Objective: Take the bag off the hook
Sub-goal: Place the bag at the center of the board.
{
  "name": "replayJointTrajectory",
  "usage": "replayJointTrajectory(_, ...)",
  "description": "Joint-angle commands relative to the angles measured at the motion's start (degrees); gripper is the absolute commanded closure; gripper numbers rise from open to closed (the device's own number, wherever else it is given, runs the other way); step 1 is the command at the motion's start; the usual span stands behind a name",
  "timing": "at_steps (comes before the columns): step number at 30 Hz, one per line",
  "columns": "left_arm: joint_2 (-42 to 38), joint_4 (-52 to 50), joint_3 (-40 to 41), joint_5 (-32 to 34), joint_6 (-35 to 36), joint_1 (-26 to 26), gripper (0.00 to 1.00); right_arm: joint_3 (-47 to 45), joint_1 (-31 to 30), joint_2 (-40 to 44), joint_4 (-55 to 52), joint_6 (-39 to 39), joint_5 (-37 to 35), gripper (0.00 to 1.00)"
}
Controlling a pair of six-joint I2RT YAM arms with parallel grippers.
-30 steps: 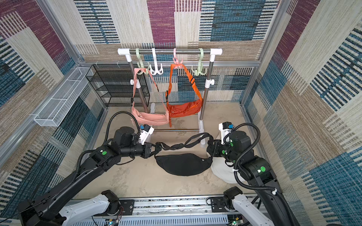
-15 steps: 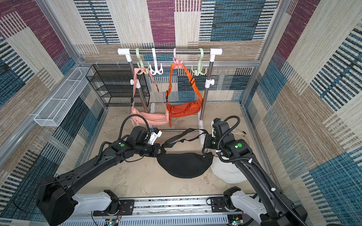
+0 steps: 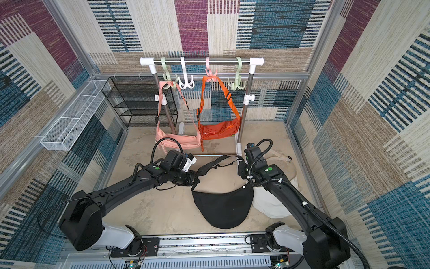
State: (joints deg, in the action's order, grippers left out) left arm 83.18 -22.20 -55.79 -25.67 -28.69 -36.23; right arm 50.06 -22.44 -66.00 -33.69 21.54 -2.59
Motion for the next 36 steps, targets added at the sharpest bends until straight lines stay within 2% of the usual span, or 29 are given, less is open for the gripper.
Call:
replayJointTrajectory(1,0.70,0.98,-1.16,1.60,1.44,0.15,1.00,-0.82,-0.02,0.23,3.80,0.05,0.31,1.00)
replayJointTrajectory(10,3.23,0.55,-3.63,3.16,2.36,0.89,1.00,-0.07,0.02,-2.44,5.56,-1.22,0.75,0.95)
replayJointTrajectory(15,4.25,1.20,-4.06,3.00,1.80,1.22,1.00,1.00,0.19,-4.74,5.66,-1.61,-2.33,0.95)
replayJointTrajectory(27,5.40,2.91,-3.86,1.41,0.83,1.17,1.00,1.96,5.16,-4.85,5.35,-3.42,-0.74,0.94)
replayJointTrajectory(30,5.65,2.14,-4.48,2.16,1.48,1.20,0.99,2.56,5.16,-4.67,5.27,-3.36,1.14,0.84)
replayJointTrajectory(33,5.59,0.65,-5.58,3.37,1.95,1.30,0.82,3.53,5.16,-4.59,4.20,-3.09,1.45,0.65)
replayJointTrajectory(36,5.23,-1.65,-7.37,4.46,2.42,1.30,0.67,4.59,5.13,-3.49,2.96,-2.65,1.04,0.50)
